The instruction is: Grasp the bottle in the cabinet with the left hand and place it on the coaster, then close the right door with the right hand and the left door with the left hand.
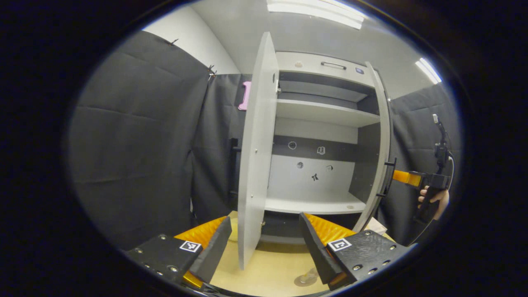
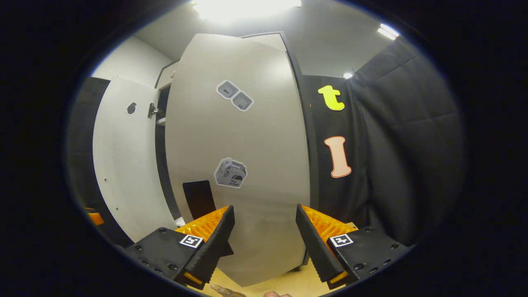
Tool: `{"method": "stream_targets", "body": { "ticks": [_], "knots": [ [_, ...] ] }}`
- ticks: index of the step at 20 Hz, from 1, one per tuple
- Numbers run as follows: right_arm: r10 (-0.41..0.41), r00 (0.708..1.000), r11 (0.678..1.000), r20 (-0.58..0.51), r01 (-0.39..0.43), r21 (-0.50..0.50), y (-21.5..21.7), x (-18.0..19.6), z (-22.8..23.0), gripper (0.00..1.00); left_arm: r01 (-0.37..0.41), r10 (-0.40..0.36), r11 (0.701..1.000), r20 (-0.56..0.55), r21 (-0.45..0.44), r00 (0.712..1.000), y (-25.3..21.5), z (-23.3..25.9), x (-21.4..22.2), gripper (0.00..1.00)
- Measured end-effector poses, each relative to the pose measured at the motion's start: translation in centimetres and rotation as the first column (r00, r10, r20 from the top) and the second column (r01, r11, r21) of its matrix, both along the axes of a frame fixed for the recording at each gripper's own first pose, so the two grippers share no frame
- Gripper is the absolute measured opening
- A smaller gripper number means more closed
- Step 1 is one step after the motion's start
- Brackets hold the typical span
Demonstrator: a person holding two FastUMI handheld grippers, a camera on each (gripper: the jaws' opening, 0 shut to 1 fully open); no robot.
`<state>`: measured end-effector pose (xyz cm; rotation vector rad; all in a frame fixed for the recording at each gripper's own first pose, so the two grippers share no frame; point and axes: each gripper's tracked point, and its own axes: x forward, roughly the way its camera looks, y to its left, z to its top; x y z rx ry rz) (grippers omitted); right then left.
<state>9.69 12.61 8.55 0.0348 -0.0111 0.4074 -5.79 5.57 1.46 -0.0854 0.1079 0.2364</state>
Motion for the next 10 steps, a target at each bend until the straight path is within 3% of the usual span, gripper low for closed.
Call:
{"method": "stream_targets", "body": {
  "ticks": [2,4,9,10],
  "knots": [
    [0.007,1.000,1.000,0.007,-0.007,0.028,0.5,-0.5,0.1,0.98,-0.022,0.022,1.000,-0.002,0.008,1.000,1.6,0.0,-0.7,0.95],
    [-0.001,1.000,1.000,0.009,0.001,0.024,0.8,-0.6,-0.1,0.92,-0.044,0.044,0.999,0.002,0.008,0.999,3.3,-0.3,-1.4,0.95],
    [-0.034,0.999,0.999,-0.004,0.034,0.014,0.9,-0.3,-1.3,0.92,-0.109,0.109,0.994,-0.008,-0.026,0.994,8.2,-1.5,-2.8,0.96],
    [-0.038,0.999,0.999,-0.013,0.038,0.017,0.9,-0.4,-1.5,0.95,-0.114,0.114,0.993,-0.005,-0.036,0.993,9.1,-1.8,-3.0,0.95]
  ]
}}
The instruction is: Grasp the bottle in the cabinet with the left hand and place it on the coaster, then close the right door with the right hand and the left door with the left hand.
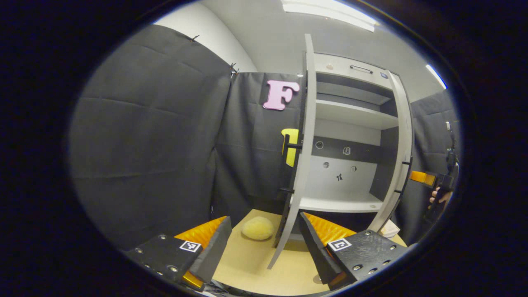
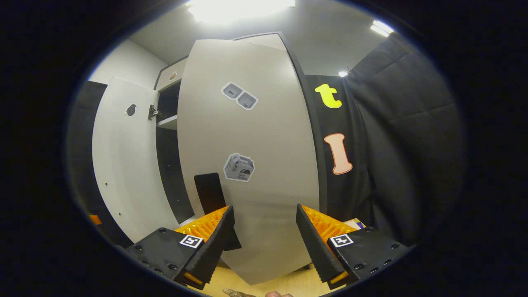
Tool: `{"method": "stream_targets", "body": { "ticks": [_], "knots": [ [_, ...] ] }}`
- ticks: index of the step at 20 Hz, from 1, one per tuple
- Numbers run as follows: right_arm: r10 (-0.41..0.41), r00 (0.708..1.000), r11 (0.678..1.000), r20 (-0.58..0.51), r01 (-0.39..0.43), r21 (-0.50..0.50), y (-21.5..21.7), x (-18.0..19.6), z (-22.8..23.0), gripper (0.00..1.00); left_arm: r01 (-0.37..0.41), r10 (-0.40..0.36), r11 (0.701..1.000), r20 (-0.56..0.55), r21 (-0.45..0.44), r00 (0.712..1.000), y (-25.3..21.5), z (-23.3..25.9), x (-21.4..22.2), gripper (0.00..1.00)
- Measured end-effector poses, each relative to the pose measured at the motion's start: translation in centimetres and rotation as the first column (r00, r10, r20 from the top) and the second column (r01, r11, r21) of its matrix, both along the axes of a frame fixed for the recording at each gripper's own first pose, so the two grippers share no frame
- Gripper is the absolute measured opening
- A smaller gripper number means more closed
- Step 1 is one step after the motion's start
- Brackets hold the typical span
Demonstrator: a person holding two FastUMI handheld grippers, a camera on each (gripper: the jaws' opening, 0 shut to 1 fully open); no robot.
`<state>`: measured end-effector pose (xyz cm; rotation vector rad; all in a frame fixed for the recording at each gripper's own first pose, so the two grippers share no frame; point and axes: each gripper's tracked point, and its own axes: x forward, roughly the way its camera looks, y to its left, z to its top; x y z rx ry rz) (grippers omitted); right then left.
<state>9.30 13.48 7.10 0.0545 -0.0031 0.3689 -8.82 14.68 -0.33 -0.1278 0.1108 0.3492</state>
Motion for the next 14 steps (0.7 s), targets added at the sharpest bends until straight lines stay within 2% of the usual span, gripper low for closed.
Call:
{"method": "stream_targets", "body": {
  "ticks": [5,6,8,9,13,14],
  "knots": [
    [-0.047,0.998,0.999,-0.030,0.047,-0.006,-0.4,0.1,-1.0,0.96,0.004,-0.001,0.999,0.063,-0.038,0.998,4.6,1.3,0.6,0.96],
    [-0.054,0.998,0.999,-0.033,0.054,-0.007,-0.5,-0.1,-1.2,0.92,0.003,-0.001,0.999,0.068,-0.035,0.998,5.8,1.6,1.1,0.96],
    [-0.070,0.997,0.997,-0.043,0.069,-0.015,-0.8,-0.3,-1.8,0.92,0.002,0.000,1.000,0.072,-0.024,0.997,8.2,1.9,1.6,0.96],
    [-0.079,0.996,0.997,-0.049,0.078,-0.021,-0.9,-0.4,-2.2,0.96,-0.003,0.004,1.000,0.074,-0.016,0.997,9.4,2.1,1.9,0.95],
    [-0.108,0.991,0.994,-0.081,0.104,-0.044,-1.0,-1.0,-3.9,0.96,0.023,-0.024,1.000,0.084,0.012,0.996,13.0,3.4,4.3,0.95],
    [-0.110,0.990,0.993,-0.092,0.106,-0.048,-0.9,-1.2,-4.4,0.92,0.037,-0.038,0.999,0.088,0.018,0.995,13.4,3.8,5.0,0.95]
  ]
}}
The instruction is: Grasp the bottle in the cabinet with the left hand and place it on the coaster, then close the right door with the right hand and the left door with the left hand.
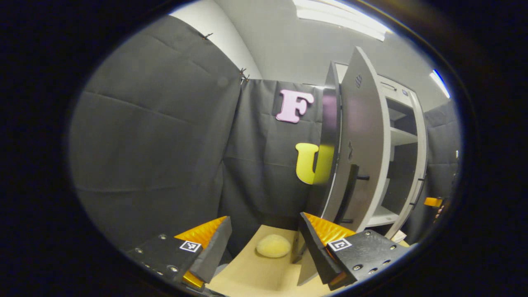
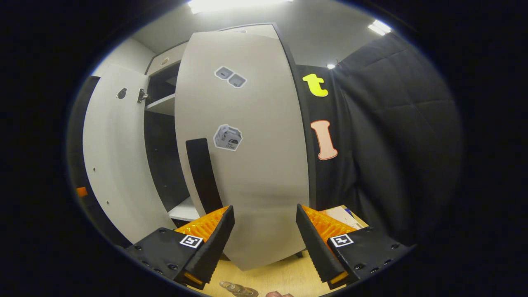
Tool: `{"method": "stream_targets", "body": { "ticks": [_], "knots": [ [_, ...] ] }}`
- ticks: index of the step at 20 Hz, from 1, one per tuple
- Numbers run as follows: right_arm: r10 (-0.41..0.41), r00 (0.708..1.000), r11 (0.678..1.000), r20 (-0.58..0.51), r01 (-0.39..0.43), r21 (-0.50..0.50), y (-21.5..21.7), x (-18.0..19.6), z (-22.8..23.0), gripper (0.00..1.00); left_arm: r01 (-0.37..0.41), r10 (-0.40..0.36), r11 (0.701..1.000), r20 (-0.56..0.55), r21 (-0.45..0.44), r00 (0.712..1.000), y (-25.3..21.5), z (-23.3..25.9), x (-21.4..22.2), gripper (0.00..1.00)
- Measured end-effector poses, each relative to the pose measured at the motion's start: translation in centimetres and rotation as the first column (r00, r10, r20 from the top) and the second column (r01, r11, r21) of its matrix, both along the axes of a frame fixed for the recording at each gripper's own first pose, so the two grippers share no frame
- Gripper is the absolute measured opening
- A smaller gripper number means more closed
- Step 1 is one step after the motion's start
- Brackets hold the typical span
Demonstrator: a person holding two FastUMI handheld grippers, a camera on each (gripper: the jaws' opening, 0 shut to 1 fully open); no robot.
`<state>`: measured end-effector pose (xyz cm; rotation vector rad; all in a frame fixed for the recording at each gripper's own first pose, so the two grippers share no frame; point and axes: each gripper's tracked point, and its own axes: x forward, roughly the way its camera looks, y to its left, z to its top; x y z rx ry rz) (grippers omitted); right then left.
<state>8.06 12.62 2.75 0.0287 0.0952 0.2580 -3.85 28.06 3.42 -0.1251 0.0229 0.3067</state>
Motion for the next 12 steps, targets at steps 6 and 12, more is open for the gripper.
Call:
{"method": "stream_targets", "body": {
  "ticks": [6,12],
  "knots": [
    [-0.032,0.999,0.999,-0.026,0.031,-0.024,0.2,-1.0,-1.4,0.92,0.116,-0.115,0.992,-0.007,0.051,0.993,1.2,1.5,4.6,0.96],
    [-0.065,0.996,0.997,-0.061,0.062,-0.047,0.2,-1.6,-3.6,0.96,0.239,-0.239,0.970,0.004,0.054,0.971,-0.8,2.0,9.6,0.96]
  ]
}}
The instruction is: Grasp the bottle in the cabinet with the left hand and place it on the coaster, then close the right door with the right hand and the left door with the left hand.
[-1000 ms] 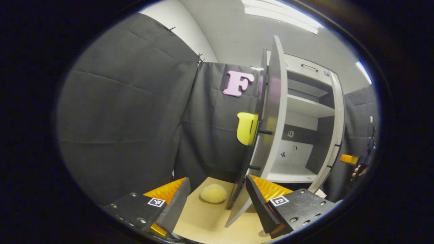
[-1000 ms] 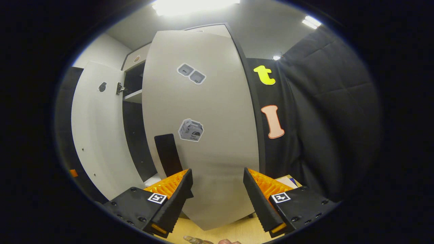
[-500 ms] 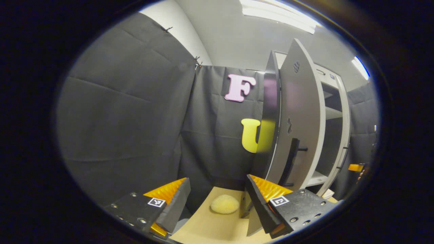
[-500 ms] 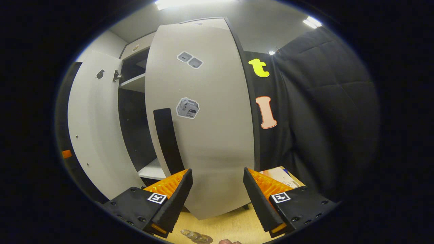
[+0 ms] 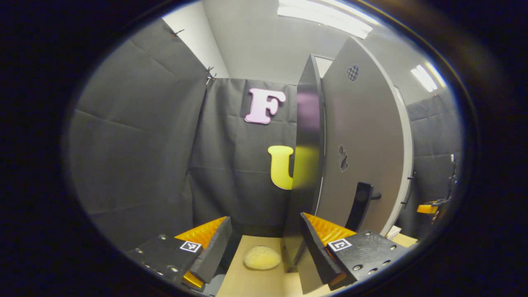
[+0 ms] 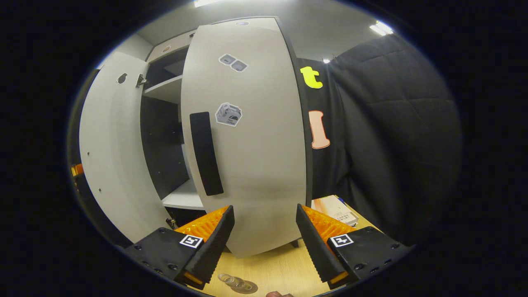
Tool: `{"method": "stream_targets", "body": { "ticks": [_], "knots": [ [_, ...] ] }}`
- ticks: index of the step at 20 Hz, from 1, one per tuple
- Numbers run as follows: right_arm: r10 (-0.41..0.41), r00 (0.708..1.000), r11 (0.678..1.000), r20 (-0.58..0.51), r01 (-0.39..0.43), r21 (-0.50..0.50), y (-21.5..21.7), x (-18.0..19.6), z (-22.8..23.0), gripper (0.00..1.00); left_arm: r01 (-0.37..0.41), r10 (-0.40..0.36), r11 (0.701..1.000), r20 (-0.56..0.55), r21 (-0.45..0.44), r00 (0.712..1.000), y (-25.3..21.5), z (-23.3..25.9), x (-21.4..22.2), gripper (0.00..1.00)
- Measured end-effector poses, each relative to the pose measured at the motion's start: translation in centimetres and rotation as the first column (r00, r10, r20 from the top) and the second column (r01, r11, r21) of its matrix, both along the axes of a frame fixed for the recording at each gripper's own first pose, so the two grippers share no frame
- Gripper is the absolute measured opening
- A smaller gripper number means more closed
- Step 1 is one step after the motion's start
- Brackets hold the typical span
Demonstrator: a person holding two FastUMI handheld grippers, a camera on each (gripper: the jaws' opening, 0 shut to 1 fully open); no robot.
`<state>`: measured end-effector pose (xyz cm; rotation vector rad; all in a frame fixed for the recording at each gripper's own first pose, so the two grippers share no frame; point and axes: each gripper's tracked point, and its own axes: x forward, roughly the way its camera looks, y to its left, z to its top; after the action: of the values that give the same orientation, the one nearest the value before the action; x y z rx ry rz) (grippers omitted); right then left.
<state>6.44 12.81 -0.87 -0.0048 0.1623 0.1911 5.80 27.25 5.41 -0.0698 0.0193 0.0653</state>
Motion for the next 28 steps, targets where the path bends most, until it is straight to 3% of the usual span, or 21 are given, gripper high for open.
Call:
{"method": "stream_targets", "body": {
  "ticks": [5,8,16,22,24,27,28],
  "knots": [
    [-0.016,0.999,1.000,-0.045,0.016,-0.013,-0.4,-0.7,-2.3,0.96,0.118,-0.118,0.993,0.015,-0.026,0.993,-3.7,0.7,1.8,0.95],
    [-0.037,0.996,0.999,-0.077,0.038,0.011,-1.2,-1.0,-3.3,0.96,0.148,-0.147,0.989,0.043,-0.009,0.988,-4.8,1.5,2.7,0.95],
    [-0.047,0.995,0.999,-0.090,0.049,0.022,-2.6,-1.6,-4.1,0.96,0.131,-0.131,0.991,-0.011,0.001,0.991,-6.0,0.3,3.3,0.94],
    [-0.019,0.990,0.999,-0.140,0.026,0.043,-3.2,-1.9,-5.8,0.96,0.193,-0.194,0.978,-0.005,-0.075,0.981,-13.1,0.3,3.8,0.94],
    [-0.009,0.989,0.999,-0.145,0.016,0.048,-3.8,-1.9,-5.8,0.92,0.190,-0.191,0.979,-0.009,-0.069,0.982,-15.4,0.2,4.3,0.94],
    [-0.004,0.990,0.999,-0.139,0.010,0.041,-5.6,-1.2,-5.0,0.96,0.180,-0.181,0.982,-0.008,-0.052,0.984,-18.6,0.1,5.4,0.94],
    [-0.005,0.991,0.999,-0.134,0.010,0.041,-6.4,-0.9,-4.6,0.92,0.187,-0.187,0.981,-0.011,-0.059,0.982,-19.6,0.1,6.1,0.94]
  ]
}}
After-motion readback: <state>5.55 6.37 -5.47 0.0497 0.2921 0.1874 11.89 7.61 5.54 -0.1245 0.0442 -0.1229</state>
